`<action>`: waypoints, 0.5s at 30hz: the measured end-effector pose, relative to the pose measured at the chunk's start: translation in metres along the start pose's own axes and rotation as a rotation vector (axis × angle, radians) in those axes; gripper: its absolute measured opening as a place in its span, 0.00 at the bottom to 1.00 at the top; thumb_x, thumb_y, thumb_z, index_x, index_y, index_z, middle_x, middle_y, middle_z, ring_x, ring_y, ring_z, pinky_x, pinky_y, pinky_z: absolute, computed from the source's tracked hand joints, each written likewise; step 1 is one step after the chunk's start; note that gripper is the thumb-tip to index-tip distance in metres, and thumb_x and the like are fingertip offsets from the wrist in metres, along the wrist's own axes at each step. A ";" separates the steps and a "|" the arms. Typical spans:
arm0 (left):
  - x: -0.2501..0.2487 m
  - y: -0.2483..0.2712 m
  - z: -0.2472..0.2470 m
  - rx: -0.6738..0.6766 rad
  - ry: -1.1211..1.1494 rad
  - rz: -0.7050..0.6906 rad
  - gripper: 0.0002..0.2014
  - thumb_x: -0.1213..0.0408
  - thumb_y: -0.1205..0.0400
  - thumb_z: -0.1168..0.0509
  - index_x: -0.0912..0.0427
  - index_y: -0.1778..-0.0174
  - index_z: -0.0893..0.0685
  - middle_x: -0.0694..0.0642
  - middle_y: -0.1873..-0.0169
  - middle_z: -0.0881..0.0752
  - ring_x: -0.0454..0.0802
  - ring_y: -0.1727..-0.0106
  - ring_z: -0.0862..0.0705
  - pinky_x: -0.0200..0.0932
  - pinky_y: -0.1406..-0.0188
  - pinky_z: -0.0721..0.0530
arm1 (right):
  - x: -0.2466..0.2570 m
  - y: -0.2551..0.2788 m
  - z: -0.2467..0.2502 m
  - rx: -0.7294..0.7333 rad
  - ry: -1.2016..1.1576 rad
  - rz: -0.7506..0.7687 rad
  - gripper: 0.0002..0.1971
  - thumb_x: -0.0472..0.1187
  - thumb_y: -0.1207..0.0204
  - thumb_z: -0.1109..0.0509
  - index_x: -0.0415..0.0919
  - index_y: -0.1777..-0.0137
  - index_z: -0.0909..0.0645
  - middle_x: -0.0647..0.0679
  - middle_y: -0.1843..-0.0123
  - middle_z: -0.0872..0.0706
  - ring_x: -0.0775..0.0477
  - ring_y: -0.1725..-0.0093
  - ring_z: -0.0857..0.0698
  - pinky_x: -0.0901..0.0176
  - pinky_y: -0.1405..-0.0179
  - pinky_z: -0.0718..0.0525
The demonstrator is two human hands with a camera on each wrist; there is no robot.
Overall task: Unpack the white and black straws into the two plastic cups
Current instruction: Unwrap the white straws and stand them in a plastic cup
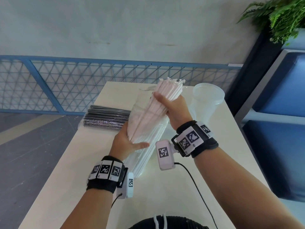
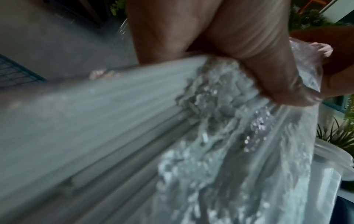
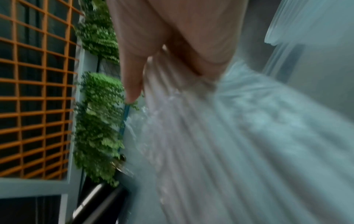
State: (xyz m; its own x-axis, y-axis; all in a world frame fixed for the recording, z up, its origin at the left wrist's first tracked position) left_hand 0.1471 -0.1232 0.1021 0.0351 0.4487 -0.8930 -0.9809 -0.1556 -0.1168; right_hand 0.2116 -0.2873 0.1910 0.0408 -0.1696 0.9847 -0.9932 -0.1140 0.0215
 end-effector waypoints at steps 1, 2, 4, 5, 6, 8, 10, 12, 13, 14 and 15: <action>-0.002 0.000 0.000 -0.007 -0.002 0.002 0.44 0.56 0.45 0.17 0.55 0.33 0.28 0.46 0.46 0.19 0.46 0.43 0.21 0.38 0.47 0.23 | -0.008 0.003 -0.004 0.039 0.053 -0.027 0.23 0.38 0.34 0.21 0.34 0.40 0.23 0.41 0.49 0.13 0.42 0.49 0.12 0.46 0.47 0.13; -0.004 0.000 -0.002 -0.002 0.003 0.006 0.42 0.54 0.44 0.17 0.55 0.35 0.27 0.46 0.49 0.19 0.47 0.45 0.21 0.36 0.52 0.22 | -0.017 0.005 -0.007 0.061 0.084 -0.060 0.26 0.39 0.36 0.20 0.34 0.39 0.23 0.40 0.46 0.13 0.42 0.47 0.12 0.46 0.47 0.13; -0.011 0.000 -0.006 0.020 0.065 0.012 0.39 0.44 0.44 0.19 0.47 0.40 0.28 0.40 0.54 0.20 0.44 0.51 0.19 0.32 0.58 0.22 | -0.031 0.010 -0.010 0.047 0.074 -0.095 0.28 0.38 0.37 0.19 0.33 0.38 0.23 0.38 0.45 0.13 0.40 0.46 0.13 0.44 0.46 0.13; -0.015 0.000 -0.007 0.023 0.108 0.007 0.38 0.38 0.44 0.24 0.43 0.41 0.29 0.37 0.54 0.21 0.39 0.52 0.19 0.30 0.60 0.23 | -0.033 0.011 -0.011 0.023 0.055 -0.096 0.26 0.36 0.36 0.20 0.33 0.39 0.23 0.38 0.46 0.13 0.39 0.47 0.13 0.44 0.46 0.13; -0.019 0.000 -0.007 0.019 0.138 -0.004 0.35 0.33 0.44 0.30 0.39 0.42 0.30 0.35 0.54 0.21 0.33 0.53 0.20 0.28 0.61 0.23 | -0.033 0.012 -0.012 0.003 0.033 -0.099 0.25 0.35 0.36 0.21 0.33 0.39 0.23 0.38 0.47 0.13 0.38 0.47 0.13 0.43 0.47 0.13; -0.026 -0.001 -0.006 -0.001 0.149 -0.046 0.31 0.24 0.42 0.39 0.32 0.46 0.31 0.34 0.54 0.20 0.30 0.53 0.20 0.28 0.60 0.21 | -0.031 0.011 -0.014 -0.011 -0.026 -0.106 0.22 0.33 0.34 0.22 0.31 0.40 0.22 0.37 0.48 0.13 0.38 0.47 0.13 0.44 0.48 0.12; -0.028 -0.001 -0.005 -0.037 0.120 -0.094 0.26 0.22 0.36 0.46 0.31 0.48 0.29 0.37 0.56 0.17 0.34 0.55 0.17 0.34 0.58 0.17 | -0.026 0.008 -0.015 0.003 -0.116 -0.097 0.20 0.32 0.31 0.26 0.28 0.40 0.21 0.39 0.47 0.13 0.44 0.51 0.12 0.52 0.54 0.11; -0.027 -0.002 -0.004 -0.073 0.087 -0.118 0.21 0.30 0.28 0.47 0.36 0.46 0.27 0.39 0.58 0.16 0.37 0.57 0.16 0.38 0.58 0.16 | -0.017 0.005 -0.012 0.001 -0.192 -0.077 0.16 0.30 0.28 0.30 0.25 0.41 0.20 0.41 0.49 0.12 0.49 0.57 0.13 0.60 0.61 0.12; -0.025 -0.002 -0.004 -0.086 0.071 -0.126 0.19 0.36 0.24 0.47 0.41 0.44 0.26 0.39 0.59 0.17 0.34 0.58 0.16 0.36 0.59 0.17 | -0.012 0.003 -0.009 -0.011 -0.221 -0.065 0.14 0.29 0.27 0.31 0.25 0.43 0.20 0.42 0.52 0.12 0.49 0.59 0.14 0.61 0.63 0.12; -0.025 -0.002 -0.004 -0.095 0.058 -0.135 0.18 0.41 0.22 0.46 0.45 0.42 0.25 0.39 0.59 0.17 0.30 0.60 0.17 0.31 0.60 0.18 | -0.008 0.002 -0.005 -0.026 -0.247 -0.049 0.12 0.29 0.27 0.32 0.26 0.45 0.20 0.41 0.54 0.12 0.48 0.59 0.14 0.60 0.62 0.12; -0.024 -0.002 -0.004 -0.103 0.050 -0.145 0.18 0.45 0.21 0.47 0.49 0.40 0.24 0.39 0.60 0.17 0.27 0.62 0.17 0.25 0.62 0.21 | -0.003 -0.001 -0.001 -0.040 -0.262 -0.025 0.09 0.29 0.27 0.32 0.27 0.48 0.19 0.41 0.56 0.13 0.47 0.59 0.14 0.58 0.59 0.12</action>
State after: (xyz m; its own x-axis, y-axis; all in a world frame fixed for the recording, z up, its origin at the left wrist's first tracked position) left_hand 0.1494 -0.1375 0.1222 0.1865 0.4293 -0.8837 -0.9402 -0.1829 -0.2872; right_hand 0.2120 -0.2854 0.1880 0.0872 -0.4150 0.9056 -0.9949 -0.0833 0.0577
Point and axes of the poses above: each hand's wrist, its own y-axis away from the middle knuckle, its own z-axis out of the back of the hand, x = y × z, the point moved 8 cm from there along -y, towards the middle knuckle
